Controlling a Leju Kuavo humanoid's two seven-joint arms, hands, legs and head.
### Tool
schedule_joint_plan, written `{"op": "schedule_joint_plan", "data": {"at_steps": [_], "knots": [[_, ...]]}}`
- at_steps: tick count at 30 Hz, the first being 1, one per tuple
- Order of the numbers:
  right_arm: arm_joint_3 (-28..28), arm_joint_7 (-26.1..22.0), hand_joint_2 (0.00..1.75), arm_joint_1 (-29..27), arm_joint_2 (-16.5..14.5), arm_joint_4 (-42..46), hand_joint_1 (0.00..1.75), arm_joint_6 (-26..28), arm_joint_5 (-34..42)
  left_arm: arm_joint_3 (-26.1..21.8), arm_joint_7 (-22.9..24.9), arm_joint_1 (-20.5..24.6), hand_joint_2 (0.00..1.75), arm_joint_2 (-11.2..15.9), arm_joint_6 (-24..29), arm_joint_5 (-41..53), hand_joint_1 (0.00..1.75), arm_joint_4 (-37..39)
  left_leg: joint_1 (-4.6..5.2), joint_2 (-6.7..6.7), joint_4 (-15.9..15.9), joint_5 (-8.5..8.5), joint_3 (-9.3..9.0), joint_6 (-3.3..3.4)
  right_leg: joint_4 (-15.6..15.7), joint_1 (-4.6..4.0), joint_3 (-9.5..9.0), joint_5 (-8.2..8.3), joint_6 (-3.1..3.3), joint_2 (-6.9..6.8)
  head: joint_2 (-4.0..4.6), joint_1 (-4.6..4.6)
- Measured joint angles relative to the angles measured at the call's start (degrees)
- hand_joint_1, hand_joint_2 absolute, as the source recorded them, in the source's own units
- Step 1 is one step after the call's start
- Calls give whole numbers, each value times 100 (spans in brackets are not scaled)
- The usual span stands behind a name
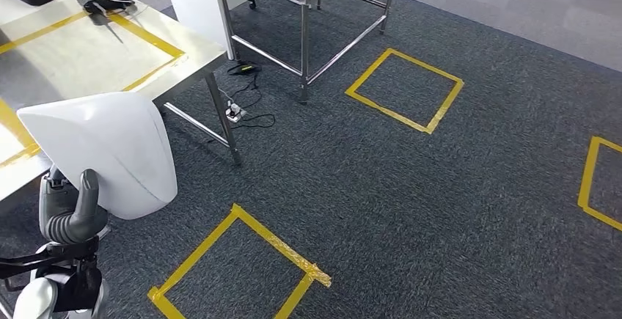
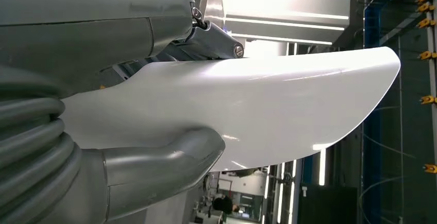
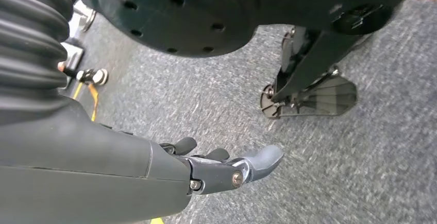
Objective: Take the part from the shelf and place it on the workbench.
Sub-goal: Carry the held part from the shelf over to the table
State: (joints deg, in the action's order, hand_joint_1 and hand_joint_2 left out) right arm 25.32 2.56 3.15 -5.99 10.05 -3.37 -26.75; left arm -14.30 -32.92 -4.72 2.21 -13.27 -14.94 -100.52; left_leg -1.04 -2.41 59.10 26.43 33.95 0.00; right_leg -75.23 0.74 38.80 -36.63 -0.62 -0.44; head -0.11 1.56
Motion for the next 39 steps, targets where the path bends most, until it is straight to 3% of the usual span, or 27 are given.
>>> {"op": "schedule_joint_plan", "data": {"at_steps": [1,2,3,4,6,7,9,11,13,15,16,17,18,20,22,24,26,28,30,31,32,33,35,37,39], "knots": [[2,-3,175,-5,-6,0,0,-11,-1,-62,27,2,175,41,-31,-39,175,-32,8,-85,1,-5,2,3,-25,-11,38,81,27,18,1,0],[4,-6,175,-6,-11,0,0,-16,-1,-120,42,9,175,85,-51,-63,175,-57,13,-172,1,-10,1,0,191,-24,-41,268,64,55,1,0],[5,-8,175,-4,-15,0,0,-17,-3,-177,45,23,175,131,-61,-80,175,-79,13,-254,2,-16,0,-7,561,-36,-200,498,105,137,1,-1],[10,-8,175,-6,-17,0,0,-18,-3,-234,38,44,175,169,-67,-92,175,-96,12,-335,4,-25,5,-24,978,-43,-382,679,151,308,1,-1],[28,-6,175,-12,-25,0,0,-23,0,-337,12,90,175,226,-63,-113,175,-120,1,-492,5,-48,39,-83,1506,-54,-608,844,186,539,0,-2],[37,-4,175,-11,-31,0,0,-25,0,-383,-1,104,175,248,-56,-122,175,-132,-10,-568,-1,-65,61,-124,1593,-66,-640,842,190,573,0,-3],[47,-1,175,-6,-54,1,0,-26,1,-463,-19,105,175,296,-42,-137,175,-162,-28,-643,-15,-94,111,-202,1645,-72,-657,876,206,406,0,-7],[57,5,175,-8,-77,0,0,-25,15,-533,-21,140,175,332,-8,-202,175,-184,-10,-353,174,40,229,-245,1726,-53,-686,923,268,230,0,18],[81,21,175,-20,-87,0,0,-18,40,-571,-21,228,175,339,99,-353,175,-183,4,59,771,391,502,-276,1760,-55,-692,940,311,44,1,48],[113,34,175,-27,-96,0,0,-5,60,-615,-54,278,175,338,278,-529,175,-164,-6,191,1390,646,760,-320,1753,-66,-678,937,318,-147,1,55],[127,36,175,-28,-104,0,0,-1,69,-651,-84,274,175,339,360,-604,175,-157,-10,212,1465,633,765,-336,1747,-66,-672,933,316,-237,1,55],[139,33,175,-28,-114,0,0,2,77,-686,-115,264,175,343,415,-661,175,-154,-12,241,1311,524,652,-350,1735,-62,-668,926,308,-323,1,56],[150,30,175,-27,-122,0,0,3,83,-710,-139,254,175,348,443,-699,175,-154,-14,309,962,356,437,-360,1716,-57,-667,913,293,-404,1,56],[166,22,175,-21,-132,1,0,3,90,-725,-170,239,175,357,469,-701,175,-161,1,541,252,143,33,-320,1656,-70,-666,868,238,-543,1,56],[186,18,175,-11,-131,1,0,7,93,-725,-202,225,175,352,533,-581,175,-168,24,613,19,114,-87,-215,1621,-94,-679,835,172,-656,1,49],[198,14,175,1,-132,1,0,18,90,-725,-247,212,175,347,630,-445,175,-175,25,470,21,77,-66,-119,1622,-88,-705,825,102,-737,0,43],[201,-2,175,12,-133,2,0,30,81,-725,-285,222,175,351,711,-395,175,-191,3,346,4,39,-47,-48,1460,-57,-659,692,25,-483,0,32],[205,-16,175,6,-134,1,0,36,64,-725,-300,247,175,351,758,-387,175,-203,-13,227,-2,7,-17,0,862,-36,-392,337,-23,-98,1,11],[217,-21,175,-11,-135,0,0,38,52,-725,-301,257,175,346,779,-388,175,-202,-7,84,2,-19,28,22,145,-38,-41,43,-25,11,1,2],[222,-22,175,-15,-135,0,0,38,50,-725,-301,256,175,346,783,-389,175,-201,-3,3,4,-32,45,21,0,-40,35,40,-13,19,1,2],[227,-24,175,-15,-135,0,0,38,50,-724,-301,255,175,345,785,-389,175,-201,-2,-81,6,-44,54,13,97,-43,-9,156,10,35,1,2],[229,-25,175,-13,-135,0,0,38,49,-724,-302,255,175,345,785,-390,175,-202,-1,-166,7,-56,58,0,416,-47,-167,355,42,84,1,2],[232,-26,175,-12,-133,0,0,38,45,-723,-306,259,175,344,786,-392,175,-202,-7,-322,7,-80,69,-40,1239,-57,-565,698,117,329,1,3],[236,-26,175,-6,-135,0,0,38,43,-721,-313,275,175,337,796,-394,175,-198,-22,-446,-2,-115,100,-104,1629,-81,-735,790,151,466,1,-1],[238,-26,175,6,-147,1,0,40,42,-719,-317,290,175,334,824,-394,175,-194,-35,-553,-40,-162,135,-189,1670,-92,-743,815,179,352,1,-8]]}}
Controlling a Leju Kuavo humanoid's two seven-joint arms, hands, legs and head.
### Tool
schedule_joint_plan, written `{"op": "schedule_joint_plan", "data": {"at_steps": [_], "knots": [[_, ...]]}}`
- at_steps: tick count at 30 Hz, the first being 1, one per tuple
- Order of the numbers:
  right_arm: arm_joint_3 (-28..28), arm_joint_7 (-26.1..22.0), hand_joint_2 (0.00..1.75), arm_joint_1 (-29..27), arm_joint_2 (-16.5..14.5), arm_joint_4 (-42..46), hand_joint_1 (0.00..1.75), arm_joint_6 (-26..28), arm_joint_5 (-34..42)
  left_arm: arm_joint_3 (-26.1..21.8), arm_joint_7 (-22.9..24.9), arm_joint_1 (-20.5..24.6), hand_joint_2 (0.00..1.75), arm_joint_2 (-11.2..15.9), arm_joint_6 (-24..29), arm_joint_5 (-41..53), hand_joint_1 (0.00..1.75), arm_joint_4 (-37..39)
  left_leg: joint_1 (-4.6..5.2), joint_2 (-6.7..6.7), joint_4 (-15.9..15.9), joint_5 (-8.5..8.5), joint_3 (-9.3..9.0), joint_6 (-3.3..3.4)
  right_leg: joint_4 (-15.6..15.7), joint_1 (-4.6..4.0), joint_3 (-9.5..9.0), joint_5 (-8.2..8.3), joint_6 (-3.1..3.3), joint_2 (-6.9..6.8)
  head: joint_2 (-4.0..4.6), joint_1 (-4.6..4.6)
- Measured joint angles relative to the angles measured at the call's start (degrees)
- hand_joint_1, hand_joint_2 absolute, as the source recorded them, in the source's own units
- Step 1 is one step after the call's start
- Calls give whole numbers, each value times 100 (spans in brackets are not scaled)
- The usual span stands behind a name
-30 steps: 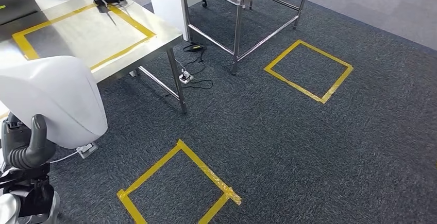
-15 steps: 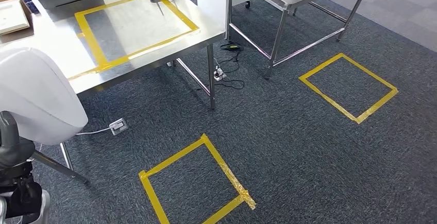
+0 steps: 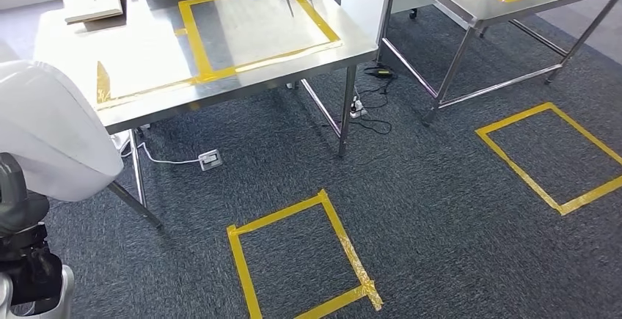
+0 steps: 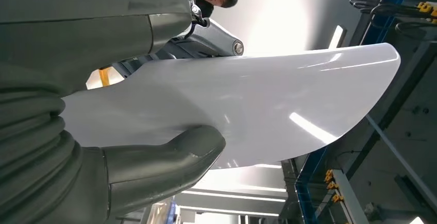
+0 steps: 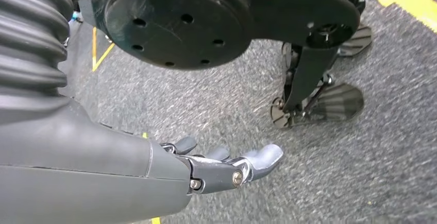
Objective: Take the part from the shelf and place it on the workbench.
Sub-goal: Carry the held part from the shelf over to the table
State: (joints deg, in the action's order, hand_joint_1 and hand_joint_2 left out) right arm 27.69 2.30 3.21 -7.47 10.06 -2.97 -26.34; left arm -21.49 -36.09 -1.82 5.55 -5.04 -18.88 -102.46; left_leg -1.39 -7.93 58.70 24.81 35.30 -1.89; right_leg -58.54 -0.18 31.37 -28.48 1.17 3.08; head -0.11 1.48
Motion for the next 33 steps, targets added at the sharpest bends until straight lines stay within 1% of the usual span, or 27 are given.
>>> {"op": "schedule_joint_plan", "data": {"at_steps": [1,3,4,5,6,7,8,9,10,12,13,15,16,17,18,20,21,22,23,24,25,26,27,29,31,32,33], "knots": [[1,1,175,6,-9,0,0,4,0,0,-2,3,175,1,17,0,175,2,1,57,10,2,25,-27,37,8,-11,29,34,-72,0,3],[3,-2,175,3,-25,1,0,12,0,1,-3,40,175,2,43,1,175,10,22,378,285,180,177,-58,117,34,-27,89,109,-225,-1,28],[4,-3,175,-4,-25,1,0,15,0,2,-3,63,175,0,46,2,175,16,26,577,599,365,314,-69,131,30,-23,99,132,-304,0,41],[4,-4,175,-13,-26,1,0,15,0,2,-2,84,175,-2,47,2,175,25,27,688,981,566,479,-90,129,24,-13,100,145,-383,0,50],[4,-3,175,-21,-27,0,0,15,0,2,-2,92,175,-4,47,2,175,36,25,737,1327,717,619,-113,120,18,-1,97,148,-470,0,51],[4,-2,175,-26,-29,-1,0,15,0,2,-1,93,175,-5,47,2,175,46,23,759,1527,776,684,-130,109,14,9,92,150,-557,0,51],[4,-1,175,-27,-32,-1,0,15,0,2,0,93,175,-5,47,2,175,54,22,778,1510,729,636,-141,98,12,14,85,146,-641,-1,51],[4,1,175,-24,-36,-1,0,15,0,2,0,94,175,-4,47,2,175,59,22,820,1266,594,473,-145,84,13,15,74,138,-721,-1,51],[4,1,175,-19,-40,-1,0,15,0,2,0,99,175,-3,47,2,175,58,24,931,855,436,226,-144,64,12,11,58,122,-797,-2,51],[5,-1,175,-14,-45,0,0,16,0,3,0,113,175,-4,47,2,175,57,51,1160,200,257,-161,-79,18,-17,7,14,70,-925,-1,49],[6,-1,175,-12,-46,0,0,17,0,4,-2,119,175,-5,47,2,175,56,66,1214,54,239,-235,-32,2,-32,2,0,42,-982,-1,47],[7,-2,175,-4,-46,0,0,17,0,6,-6,117,175,-6,47,2,175,55,75,1100,40,226,-209,58,-3,-46,-16,-13,-11,-1102,0,45],[7,-2,175,5,-46,1,0,17,0,7,-7,113,175,-5,47,3,175,54,65,1030,28,211,-201,91,-18,-35,-29,-31,-45,-1107,0,44],[7,-3,175,10,-46,1,0,17,0,7,-7,117,175,-5,47,3,175,51,49,960,15,193,-195,125,-96,-20,-9,-97,-84,-1004,-1,40],[7,-5,175,13,-47,1,0,17,0,7,-8,126,175,-7,47,4,175,49,30,894,2,172,-187,159,-277,-1,63,-222,-123,-833,0,33],[7,-5,175,3,-47,0,0,17,-1,10,-9,145,175,-15,47,4,175,49,10,759,-4,143,-153,201,-972,32,387,-599,-181,-451,-1,15],[8,-3,175,-6,-47,0,0,19,-1,12,-9,147,175,-20,47,4,175,52,8,684,0,133,-131,208,-1351,40,576,-754,-193,-374,-1,10],[10,-1,175,-15,-46,-1,0,20,2,13,-9,144,175,-23,47,4,175,56,7,602,7,124,-113,208,-1609,46,710,-820,-197,-346,-2,9],[11,1,175,-20,-46,-1,0,22,4,13,-9,141,175,-25,47,4,175,60,5,513,15,115,-100,200,-1644,49,736,-763,-192,-335,-2,9],[13,2,175,-22,-46,0,0,26,7,13,-9,137,175,-25,47,3,175,65,0,422,23,106,-92,188,-1442,53,644,-601,-180,-312,-2,8],[14,2,175,-21,-46,0,0,29,9,13,-9,133,175,-23,47,3,175,69,-6,335,29,97,-88,171,-1059,62,459,-384,-165,-239,-1,8],[16,2,175,-21,-46,0,0,33,9,13,-10,130,175,-20,47,0,175,74,-9,255,35,88,-80,148,-630,76,257,-212,-153,-74,-1,8],[20,2,175,-21,-46,0,0,35,9,13,-12,124,175,-13,44,-8,175,77,-10,182,40,77,-68,116,-297,82,105,-96,-142,62,-1,8],[39,21,175,-17,-46,-1,0,36,32,13,-19,84,175,18,26,-54,175,77,-13,62,24,46,-36,29,-35,71,3,-56,-117,203,0,9],[73,58,175,-11,-51,0,0,41,86,13,-25,-8,175,63,3,-117,175,67,-24,-12,-18,7,-9,-60,-10,65,2,-20,-45,70,-1,10],[96,76,175,-10,-55,0,0,48,121,13,-29,-57,175,84,-3,-143,175,56,-21,65,9,27,19,-87,14,72,-3,5,3,13,-1,16],[118,87,175,-11,-59,0,0,55,153,13,-32,-89,175,98,-5,-158,175,45,-10,217,137,114,89,-103,40,83,-6,31,46,-43,-1,28]]}}
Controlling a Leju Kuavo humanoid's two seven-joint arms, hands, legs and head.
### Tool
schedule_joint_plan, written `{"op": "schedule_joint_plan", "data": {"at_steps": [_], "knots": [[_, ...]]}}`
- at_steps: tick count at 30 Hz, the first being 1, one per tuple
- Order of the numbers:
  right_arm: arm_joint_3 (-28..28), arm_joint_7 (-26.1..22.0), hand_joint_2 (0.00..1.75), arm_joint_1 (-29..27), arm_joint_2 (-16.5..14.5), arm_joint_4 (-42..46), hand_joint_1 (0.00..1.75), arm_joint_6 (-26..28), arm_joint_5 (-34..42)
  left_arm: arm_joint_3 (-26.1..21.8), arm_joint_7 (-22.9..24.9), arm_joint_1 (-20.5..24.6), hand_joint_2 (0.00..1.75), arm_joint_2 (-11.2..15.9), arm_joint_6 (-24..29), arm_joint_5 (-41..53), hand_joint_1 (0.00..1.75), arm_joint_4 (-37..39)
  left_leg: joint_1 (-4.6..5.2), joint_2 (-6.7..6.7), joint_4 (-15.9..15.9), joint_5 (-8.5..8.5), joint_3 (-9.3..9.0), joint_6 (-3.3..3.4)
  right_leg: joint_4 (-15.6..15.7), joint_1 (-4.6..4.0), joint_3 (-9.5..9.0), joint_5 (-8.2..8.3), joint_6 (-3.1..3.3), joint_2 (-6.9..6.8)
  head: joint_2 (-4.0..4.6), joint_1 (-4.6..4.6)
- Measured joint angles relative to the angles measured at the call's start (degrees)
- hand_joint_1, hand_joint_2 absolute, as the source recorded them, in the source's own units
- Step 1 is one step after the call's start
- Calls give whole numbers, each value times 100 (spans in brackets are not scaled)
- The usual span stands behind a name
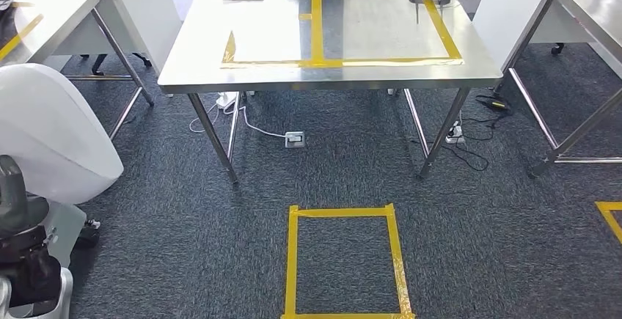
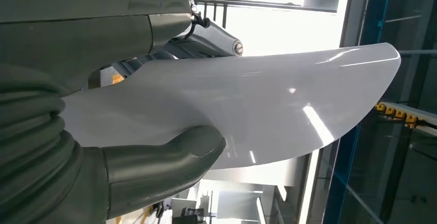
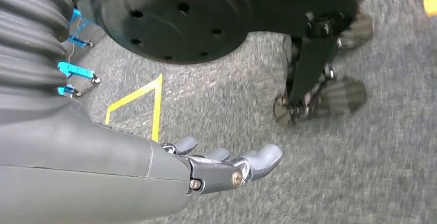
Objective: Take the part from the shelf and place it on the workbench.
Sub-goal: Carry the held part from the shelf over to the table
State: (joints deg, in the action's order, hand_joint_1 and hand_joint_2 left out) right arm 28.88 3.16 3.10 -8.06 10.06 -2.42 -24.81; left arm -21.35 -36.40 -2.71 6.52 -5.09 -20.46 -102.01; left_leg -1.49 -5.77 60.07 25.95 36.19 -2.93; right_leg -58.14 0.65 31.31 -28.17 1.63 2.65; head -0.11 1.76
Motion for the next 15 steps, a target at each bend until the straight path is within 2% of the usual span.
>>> {"op": "schedule_joint_plan", "data": {"at_steps": [2,3,4,5,6,8,10,11,13,15], "knots": [[49,13,175,-9,-4,0,0,10,46,0,-4,-33,175,9,7,-18,175,-22,21,381,619,358,276,-17,21,-14,8,21,50,-108,1,23],[69,16,175,-17,-4,0,0,11,57,0,-2,-48,175,9,14,-20,175,-29,23,484,1019,547,447,-26,20,-30,14,21,60,-160,0,29],[89,18,175,-23,-5,0,0,12,66,0,-2,-70,175,8,21,-22,175,-34,22,528,1328,662,570,-32,18,-44,17,17,67,-208,0,29],[106,20,175,-24,-5,-1,0,12,75,0,-1,-92,175,8,28,-23,175,-38,23,543,1452,671,601,-30,16,-56,18,8,71,-251,0,29],[122,20,175,-22,-5,-1,0,13,82,0,-1,-108,175,8,30,-24,175,-44,24,547,1326,570,506,-19,13,-66,13,-3,71,-285,-1,30],[150,20,175,-10,-9,-1,0,13,93,0,-1,-118,175,10,31,-24,175,-65,41,577,563,278,52,43,10,-80,-16,-42,56,-342,0,30],[166,19,175,3,-16,0,0,13,99,0,0,-111,175,13,31,-23,175,-93,82,618,-53,206,-301,131,19,-97,-55,-104,-2,-381,0,25],[172,19,175,10,-20,0,0,13,101,0,-1,-107,175,15,31,-23,175,-106,96,623,-174,242,-363,175,8,-101,-83,-104,-42,-393,0,24],[191,18,175,20,-20,1,0,13,105,0,0,-107,175,12,31,-22,175,-118,95,591,-210,270,-425,257,-40,-98,-122,-88,-124,-400,-1,23],[213,13,175,20,-21,1,0,13,108,0,-2,-108,175,7,31,-21,175,-126,73,568,-227,286,-551,329,-260,-83,-55,-128,-189,-363,0,10]]}}
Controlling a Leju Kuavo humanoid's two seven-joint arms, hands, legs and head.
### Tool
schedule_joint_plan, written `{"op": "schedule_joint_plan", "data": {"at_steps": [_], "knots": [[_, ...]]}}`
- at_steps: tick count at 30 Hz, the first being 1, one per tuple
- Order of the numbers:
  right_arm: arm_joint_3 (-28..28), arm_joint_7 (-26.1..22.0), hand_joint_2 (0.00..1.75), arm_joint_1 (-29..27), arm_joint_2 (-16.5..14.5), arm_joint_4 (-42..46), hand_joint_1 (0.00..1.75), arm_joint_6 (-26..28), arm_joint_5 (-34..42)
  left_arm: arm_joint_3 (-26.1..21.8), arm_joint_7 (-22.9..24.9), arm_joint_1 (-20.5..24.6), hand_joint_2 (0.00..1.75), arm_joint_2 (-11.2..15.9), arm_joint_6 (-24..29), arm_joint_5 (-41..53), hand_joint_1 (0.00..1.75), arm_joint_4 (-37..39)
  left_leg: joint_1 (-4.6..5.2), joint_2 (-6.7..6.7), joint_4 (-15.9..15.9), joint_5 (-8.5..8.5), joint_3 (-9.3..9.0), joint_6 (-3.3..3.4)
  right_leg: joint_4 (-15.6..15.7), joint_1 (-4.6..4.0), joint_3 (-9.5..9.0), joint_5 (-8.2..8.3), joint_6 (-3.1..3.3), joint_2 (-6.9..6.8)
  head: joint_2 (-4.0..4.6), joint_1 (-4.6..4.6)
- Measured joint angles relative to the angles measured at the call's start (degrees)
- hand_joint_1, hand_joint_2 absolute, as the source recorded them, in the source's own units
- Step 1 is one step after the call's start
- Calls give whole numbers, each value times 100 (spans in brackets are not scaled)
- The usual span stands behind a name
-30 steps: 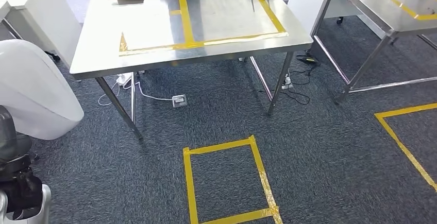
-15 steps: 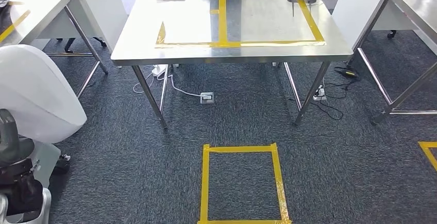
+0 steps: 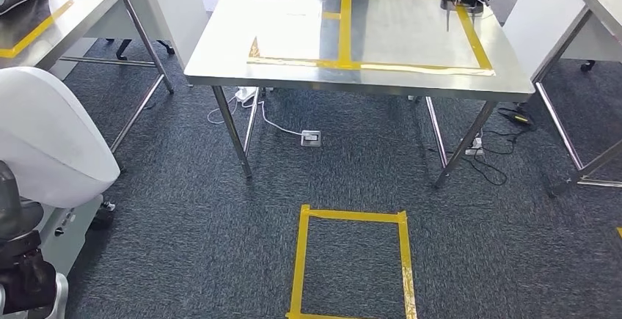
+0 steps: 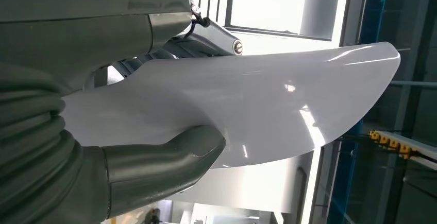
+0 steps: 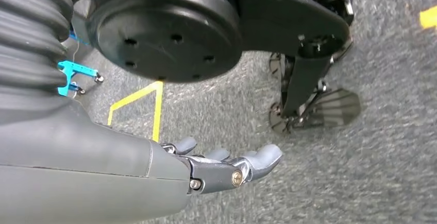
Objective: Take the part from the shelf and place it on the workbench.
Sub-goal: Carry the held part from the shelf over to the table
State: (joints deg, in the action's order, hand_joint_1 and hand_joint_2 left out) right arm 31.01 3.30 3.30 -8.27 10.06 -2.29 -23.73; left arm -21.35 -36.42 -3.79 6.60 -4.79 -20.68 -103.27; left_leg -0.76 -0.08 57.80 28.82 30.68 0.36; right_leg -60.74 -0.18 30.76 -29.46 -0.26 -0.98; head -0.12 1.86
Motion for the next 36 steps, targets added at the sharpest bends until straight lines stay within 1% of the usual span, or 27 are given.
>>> {"op": "schedule_joint_plan", "data": {"at_steps": [2,4,5,6,7,9,11,13,14,16,17,18,19,21,22,23,25,26,27,28,29,30,31,32,33,34,36], "knots": [[13,-4,175,1,-1,-1,0,-1,4,0,-3,2,175,-4,0,0,175,-8,-12,-9,-6,46,-106,35,-591,23,381,-171,-58,48,1,-19],[26,-5,175,-14,-2,-1,0,-1,10,0,-1,0,175,-10,-1,0,175,-7,-16,-26,-6,135,-186,39,-1257,41,931,-396,-96,61,0,-28],[35,-9,175,-22,-2,-1,0,-2,14,0,1,-2,175,-13,-2,0,175,-7,-21,-38,-6,190,-242,30,-1390,47,1123,-462,-104,61,0,-31],[43,-12,175,-28,-2,-1,0,-2,15,0,1,-3,175,-14,-4,0,175,-6,-29,-50,-6,253,-315,18,-1321,52,1209,-453,-110,61,0,-33],[51,-15,175,-32,-2,-1,0,-3,16,0,1,-3,175,-15,-7,0,175,-5,-40,-60,-6,324,-398,0,-1080,56,1205,-341,-112,61,1,-36],[61,-13,175,-55,-2,-5,0,-3,9,0,1,0,175,-15,-13,0,175,4,-52,-77,1,497,-555,-53,-353,57,1074,258,-101,56,0,-46],[73,-12,175,-71,-2,-10,0,-4,8,0,3,5,175,-12,-19,0,175,16,-50,-95,-48,664,-721,-132,56,32,948,673,-41,43,0,-51],[79,-17,175,-44,-2,-10,0,-5,3,0,4,22,175,-2,-25,0,175,18,-47,-112,-8,624,-875,-235,106,12,797,601,65,44,1,-53],[80,-20,175,-32,-2,-8,0,-4,-3,1,7,34,175,7,-29,0,175,16,-52,-107,182,500,-843,-276,143,15,680,549,119,55,0,-50],[81,-26,175,-23,-1,-5,0,-4,-12,2,0,50,175,21,-38,0,175,20,-58,-83,925,222,-423,-322,227,33,409,431,215,64,0,-26],[81,-26,175,-25,-1,-3,0,-4,-13,2,2,47,175,25,-42,0,175,27,-61,-64,1314,221,-100,-330,270,40,273,350,247,66,-1,-7],[81,-26,175,-26,0,-3,0,-5,-14,2,2,39,175,26,-44,0,175,34,-60,-53,1600,359,212,-337,303,42,142,263,267,70,0,6],[82,-24,175,-28,1,-3,0,-5,-15,2,7,31,175,25,-46,0,175,41,-58,-48,1746,631,487,-339,334,42,5,166,275,86,-1,14],[83,-20,175,-47,0,-4,0,-7,-18,2,11,20,175,25,-49,0,175,57,-52,-36,1662,1153,871,-323,385,42,-289,-41,273,113,-1,22],[84,-20,175,-60,-2,-4,0,-7,-19,2,10,19,175,25,-52,0,175,67,-49,-28,1458,1204,989,-306,400,42,-442,-152,265,121,-1,28],[84,-20,175,-75,-5,-5,0,-7,-20,2,10,17,175,25,-55,0,175,80,-43,-15,1166,978,1064,-287,409,43,-576,-268,253,122,0,31],[85,-20,175,-98,-16,-14,0,-5,-20,3,10,3,175,29,-61,1,175,116,-8,32,498,-111,1139,-230,404,28,-827,-527,213,125,0,39],[86,-20,175,-101,-19,-16,0,-4,-20,3,9,-6,175,34,-64,2,175,132,12,47,307,-556,1124,-199,431,18,-947,-661,186,124,0,38],[87,-20,175,-96,-20,-17,0,-3,-20,4,5,-9,175,43,-69,4,175,140,24,49,219,-793,1084,-167,426,2,-1068,-734,154,124,0,36],[88,-22,175,-74,-19,-12,0,-2,-20,4,0,-2,175,55,-76,6,175,140,25,34,247,-758,989,-135,354,-11,-1125,-717,120,126,0,30],[88,-22,175,-44,-13,-7,0,-2,-20,5,-8,10,175,63,-83,8,175,134,15,17,253,-667,895,-96,130,-11,-1075,-603,92,120,0,20],[89,-23,175,-16,-9,-2,0,-2,-20,5,-14,23,175,71,-90,8,175,129,3,8,230,-583,782,-54,-257,-10,-896,-413,65,121,-1,13],[89,-22,175,10,-5,-1,0,-4,-19,7,-16,33,175,74,-95,9,175,127,-3,6,198,-499,654,-16,-707,-2,-602,-267,41,122,-1,4],[90,-21,175,24,-3,0,0,-5,-19,10,-16,35,175,74,-97,9,175,128,-10,4,153,-403,521,12,-1128,9,-256,-239,17,122,-2,-2],[91,-20,175,26,-4,-1,0,-7,-18,13,-16,36,175,73,-98,10,175,132,-13,0,111,-301,374,29,-1416,15,69,-357,-7,122,-2,-6],[92,-19,175,20,-4,-1,0,-8,-17,17,-16,36,175,73,-100,10,175,135,-16,-12,65,-196,217,33,-1555,22,356,-604,-27,122,-2,-11],[94,-16,175,-23,-4,-1,0,-7,-12,23,-16,34,175,72,-100,11,175,140,-29,-58,-30,24,-132,19,-1472,34,788,-1122,-46,121,-2,-22]]}}
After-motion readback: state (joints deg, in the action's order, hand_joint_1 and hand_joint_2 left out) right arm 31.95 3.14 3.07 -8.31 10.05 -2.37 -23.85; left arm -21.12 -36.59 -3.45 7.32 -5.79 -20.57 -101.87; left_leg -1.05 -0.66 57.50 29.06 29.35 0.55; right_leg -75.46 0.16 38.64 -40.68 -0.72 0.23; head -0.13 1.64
